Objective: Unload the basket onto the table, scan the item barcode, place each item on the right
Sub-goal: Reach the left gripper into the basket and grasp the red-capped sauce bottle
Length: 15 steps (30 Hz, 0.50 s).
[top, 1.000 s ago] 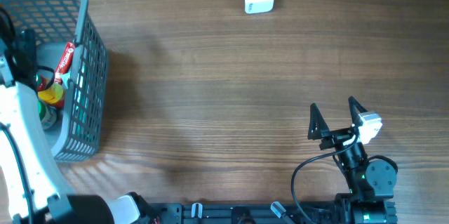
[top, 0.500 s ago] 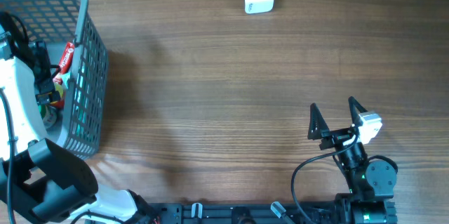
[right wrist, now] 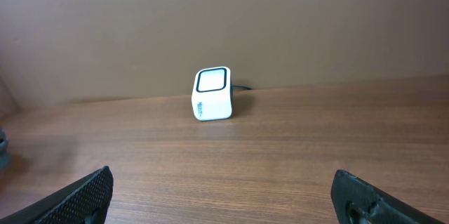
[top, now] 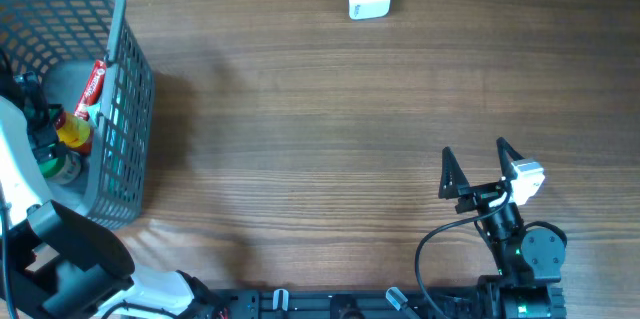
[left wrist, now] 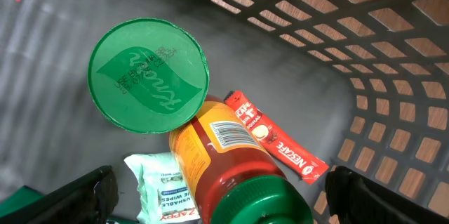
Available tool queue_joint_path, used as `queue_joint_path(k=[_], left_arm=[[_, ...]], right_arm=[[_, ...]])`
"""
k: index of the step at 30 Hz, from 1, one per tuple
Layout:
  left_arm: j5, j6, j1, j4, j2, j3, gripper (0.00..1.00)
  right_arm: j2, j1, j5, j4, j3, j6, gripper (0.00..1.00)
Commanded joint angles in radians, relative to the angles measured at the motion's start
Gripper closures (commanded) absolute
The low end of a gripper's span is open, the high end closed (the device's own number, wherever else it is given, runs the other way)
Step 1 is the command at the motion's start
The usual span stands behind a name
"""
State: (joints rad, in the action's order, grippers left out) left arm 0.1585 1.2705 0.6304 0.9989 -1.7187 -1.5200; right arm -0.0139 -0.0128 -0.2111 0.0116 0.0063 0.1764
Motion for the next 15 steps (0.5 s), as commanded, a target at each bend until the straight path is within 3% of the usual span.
queue_joint_path(k=[1,4,8,11,12,15], left_arm=[[-0.001,0.017,-0.001,0.005,-0.04,-0.018,0.02],[-0.01,0.017,-0.001,0.005,-0.077,-0.018,0.05],[-0.013,0.017,-0.001,0.004,-0.095,-0.018,0.19],[-0.013,0.017,-0.001,0.004,-0.095,-0.018,0.32],[-0.018,0.017,-0.001,0.004,-0.095,-0.018,0.44],[-0.045,0.017,-0.001,0.003,-0.093,-0.019,0.56]], right_arm=[[0.006,-0.006,0.013,0.003,-0.001,0.009,0.0],[0.006,-0.007,0.013,0.003,-0.001,0.009,0.0],[0.006,-0.007,0.013,0.003,-0.001,0.009,0.0],[0.006,-0.006,0.013,0.003,-0.001,0.009,0.0],[0.006,-0.007,0.013,0.003,-0.001,0.01,0.0],[0.006,-0.007,0.013,0.003,-0.001,0.009,0.0]])
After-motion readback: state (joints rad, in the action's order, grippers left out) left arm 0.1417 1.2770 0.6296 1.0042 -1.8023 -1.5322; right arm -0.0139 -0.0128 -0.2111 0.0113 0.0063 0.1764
